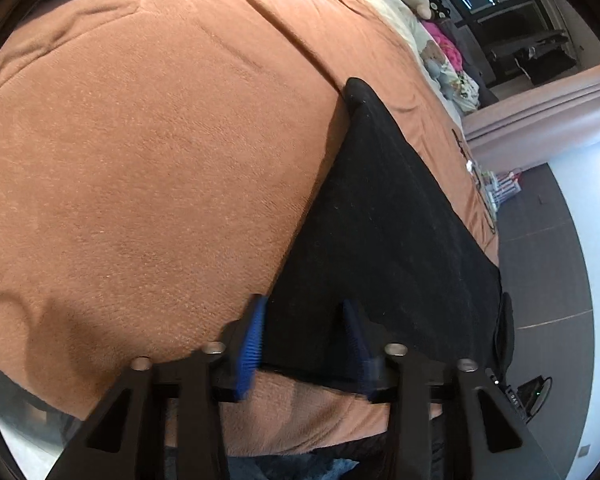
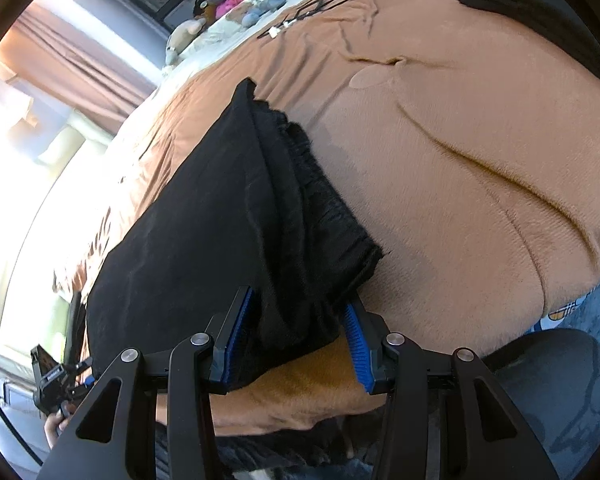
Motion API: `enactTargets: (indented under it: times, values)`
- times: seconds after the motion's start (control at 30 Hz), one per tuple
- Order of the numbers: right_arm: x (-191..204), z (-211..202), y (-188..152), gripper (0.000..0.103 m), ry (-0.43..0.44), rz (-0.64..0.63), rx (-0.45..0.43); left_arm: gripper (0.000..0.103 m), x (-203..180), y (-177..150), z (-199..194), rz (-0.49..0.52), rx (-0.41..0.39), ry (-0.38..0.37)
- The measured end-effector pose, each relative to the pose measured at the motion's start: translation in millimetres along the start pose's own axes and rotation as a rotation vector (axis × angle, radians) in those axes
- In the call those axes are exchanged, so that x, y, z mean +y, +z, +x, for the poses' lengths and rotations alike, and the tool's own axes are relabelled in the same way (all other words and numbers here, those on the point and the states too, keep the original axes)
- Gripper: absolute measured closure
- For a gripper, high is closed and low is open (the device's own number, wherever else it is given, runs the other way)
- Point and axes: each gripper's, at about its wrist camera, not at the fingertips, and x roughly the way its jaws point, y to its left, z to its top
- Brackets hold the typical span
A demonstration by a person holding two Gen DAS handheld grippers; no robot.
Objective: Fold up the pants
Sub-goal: 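Open both grippers and release the folded black trousers, then close the left gripper on the edge of the black trousers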
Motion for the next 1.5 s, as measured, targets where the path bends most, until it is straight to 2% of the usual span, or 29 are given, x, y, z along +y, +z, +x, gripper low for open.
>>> enactTargets:
  times: [0.07,0.13,0.27,0.4,0.57,0.7,0.87,0.97,1.17,1.5]
  values:
    - [-1.4,-1.5,0.1,0.073,0.007,0.009,-0.008,0.085,1.3,-2.8,-8.4,-0.001,-0.004,-0.003]
    - [-0.4,-2.8,-1.1,0.073,0.002,0.0,-0.009,0.088,1.6,-5.2,-20.0,-0.006,-0.01,-0.034]
    - [-0.5,-10.3,-4.0,0.073,-0.014,-0.015,-0.015,0.089,-3.8,-10.8,-36.3,-0.007,-0.019,-0.061]
    - [-5.8,-28.5,-6.4,0.073,-0.025,-0.012,-0.039,0.088,-7.9,-18.2,-38.9,0.002,-0.028,-0.048]
    - [-1.1,-65.1,-11.1,0.073,-0.075,-0.051,-0.133,0.084,-4.7,-20.7,-34.3,-0.021,-0.032,-0.023]
    - [14.0,-82.9,-14.9,0.073,-0.052,-0.107,-0.159,0.065,-7.4,-24.1,-31.7,-0.029,-0.038,-0.03]
    - [45.5,-89.4,-31.8,0.073,-0.001,-0.192,-0.145,0.054,-11.3,-27.6,-30.5,-0.014,-0.057,-0.031]
    - [60.4,-86.1,-41.2,0.073,0.013,-0.232,-0.122,0.054,-10.8,-30.2,-28.4,0.003,-0.072,-0.031]
    - [92.3,-78.4,-47.0,0.073,0.022,-0.318,-0.061,0.053,3.2,-38.3,-26.6,-0.019,-0.129,-0.1]
    - [143.1,-14.9,-26.2,0.073,0.033,-0.411,0.04,0.052,18.9,-41.9,-22.4,-0.094,-0.186,-0.183]
